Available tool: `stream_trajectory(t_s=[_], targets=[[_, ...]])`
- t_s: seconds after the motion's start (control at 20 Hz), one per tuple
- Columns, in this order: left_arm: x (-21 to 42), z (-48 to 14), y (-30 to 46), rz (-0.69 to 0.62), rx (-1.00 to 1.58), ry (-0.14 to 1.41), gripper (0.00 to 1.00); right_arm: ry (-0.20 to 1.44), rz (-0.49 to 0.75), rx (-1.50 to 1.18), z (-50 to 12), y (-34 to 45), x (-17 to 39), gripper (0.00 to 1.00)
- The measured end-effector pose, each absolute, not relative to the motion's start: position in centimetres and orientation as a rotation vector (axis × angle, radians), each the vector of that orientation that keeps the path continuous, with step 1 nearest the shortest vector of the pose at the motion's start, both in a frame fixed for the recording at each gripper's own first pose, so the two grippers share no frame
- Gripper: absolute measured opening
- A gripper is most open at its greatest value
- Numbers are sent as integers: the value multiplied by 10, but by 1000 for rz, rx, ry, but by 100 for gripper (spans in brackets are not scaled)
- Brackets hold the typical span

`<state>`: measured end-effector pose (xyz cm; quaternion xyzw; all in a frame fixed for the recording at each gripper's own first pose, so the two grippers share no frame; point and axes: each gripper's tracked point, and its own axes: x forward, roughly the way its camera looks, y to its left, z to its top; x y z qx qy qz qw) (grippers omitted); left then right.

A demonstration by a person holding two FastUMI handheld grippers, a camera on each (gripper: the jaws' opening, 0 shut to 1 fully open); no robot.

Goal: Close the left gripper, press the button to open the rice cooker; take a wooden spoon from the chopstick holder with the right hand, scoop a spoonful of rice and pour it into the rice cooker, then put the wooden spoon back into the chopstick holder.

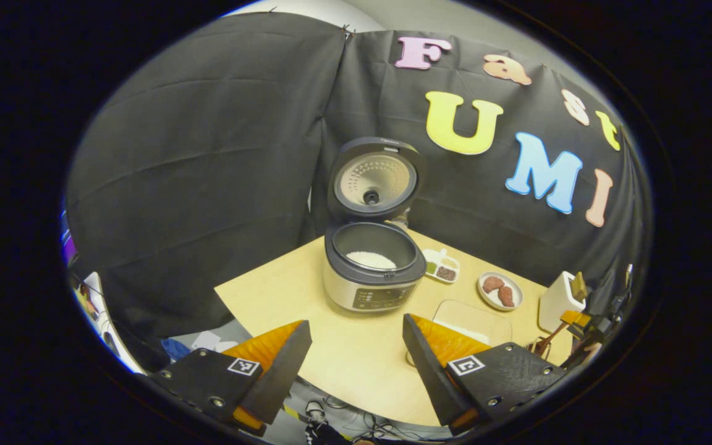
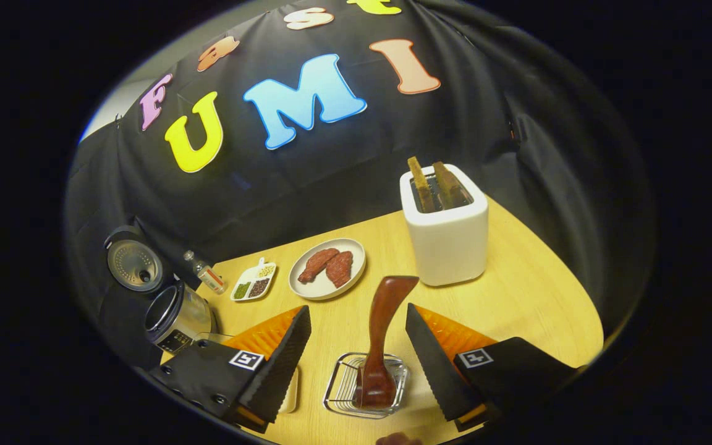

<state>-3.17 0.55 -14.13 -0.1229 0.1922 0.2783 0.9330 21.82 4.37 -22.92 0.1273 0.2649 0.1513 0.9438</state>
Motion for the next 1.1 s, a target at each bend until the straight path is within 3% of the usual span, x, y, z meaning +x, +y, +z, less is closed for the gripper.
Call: stream_trajectory(t_s=[0.65, 1.1], targets=[[44, -33, 99, 508, -160, 210, 94, 370, 137, 127, -156, 1, 177, 98], [148, 34, 168, 413, -236, 147, 94, 306, 134, 80, -126, 34, 123, 98]])
